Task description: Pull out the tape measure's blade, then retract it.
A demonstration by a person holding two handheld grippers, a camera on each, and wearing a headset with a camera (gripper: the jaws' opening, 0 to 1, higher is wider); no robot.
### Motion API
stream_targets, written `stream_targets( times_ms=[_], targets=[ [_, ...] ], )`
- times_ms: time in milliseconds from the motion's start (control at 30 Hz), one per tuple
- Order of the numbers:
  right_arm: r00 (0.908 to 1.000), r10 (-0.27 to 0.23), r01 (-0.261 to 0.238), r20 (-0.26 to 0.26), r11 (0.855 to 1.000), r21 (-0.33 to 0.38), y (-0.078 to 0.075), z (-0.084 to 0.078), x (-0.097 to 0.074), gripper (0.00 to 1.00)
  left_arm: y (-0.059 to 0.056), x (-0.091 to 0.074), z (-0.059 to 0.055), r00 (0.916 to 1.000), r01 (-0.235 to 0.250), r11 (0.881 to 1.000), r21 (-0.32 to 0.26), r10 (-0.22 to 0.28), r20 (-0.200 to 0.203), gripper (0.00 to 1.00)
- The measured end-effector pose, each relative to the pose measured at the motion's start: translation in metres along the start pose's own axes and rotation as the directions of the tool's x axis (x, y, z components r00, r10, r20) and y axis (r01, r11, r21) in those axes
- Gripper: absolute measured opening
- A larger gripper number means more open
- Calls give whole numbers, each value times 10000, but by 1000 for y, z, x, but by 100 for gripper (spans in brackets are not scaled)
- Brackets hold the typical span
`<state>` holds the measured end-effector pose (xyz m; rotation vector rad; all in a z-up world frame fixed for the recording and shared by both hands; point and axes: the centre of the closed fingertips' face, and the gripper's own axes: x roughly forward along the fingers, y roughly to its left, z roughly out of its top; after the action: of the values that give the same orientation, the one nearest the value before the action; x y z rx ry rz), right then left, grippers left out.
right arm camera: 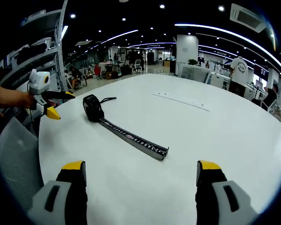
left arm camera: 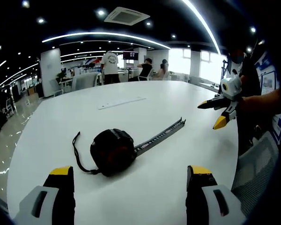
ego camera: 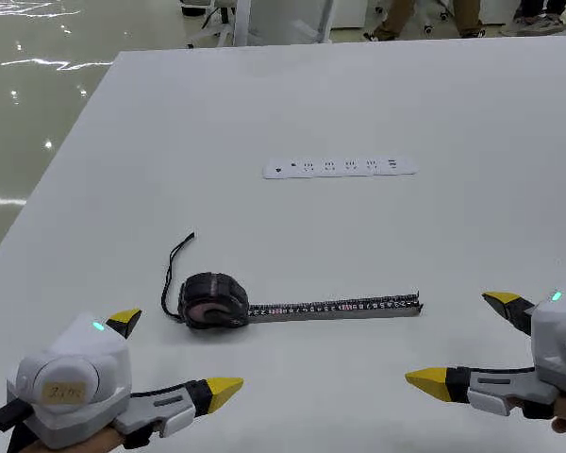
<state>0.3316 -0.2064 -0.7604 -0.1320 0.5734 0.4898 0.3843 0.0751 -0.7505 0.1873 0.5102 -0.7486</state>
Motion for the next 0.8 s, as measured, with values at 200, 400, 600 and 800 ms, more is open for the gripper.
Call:
stream_targets(
  times_ms=[200, 400, 600, 800],
  targets=[
    [9999, -116, 116, 38, 9999, 65, 8, -1, -2, 100, -7, -3, 2, 9998, -178, 9996, -236, 181, 127, 100],
    [9989, -398, 391, 229, 9988, 287, 10, 4, -5, 100, -11, -7, 4, 9986, -442, 9980, -458, 455, 282, 100],
    [9988, -414, 404, 247, 9984, 392, 18, 3, -5, 100, -14, -9, 9, 9962, -737, 9952, -650, 765, 408, 100],
    [9984, -458, 446, 330, 9983, 382, 21, 4, -6, 99, -18, -9, 10, 9934, -972, 9911, -904, 1022, 522, 100]
  ],
)
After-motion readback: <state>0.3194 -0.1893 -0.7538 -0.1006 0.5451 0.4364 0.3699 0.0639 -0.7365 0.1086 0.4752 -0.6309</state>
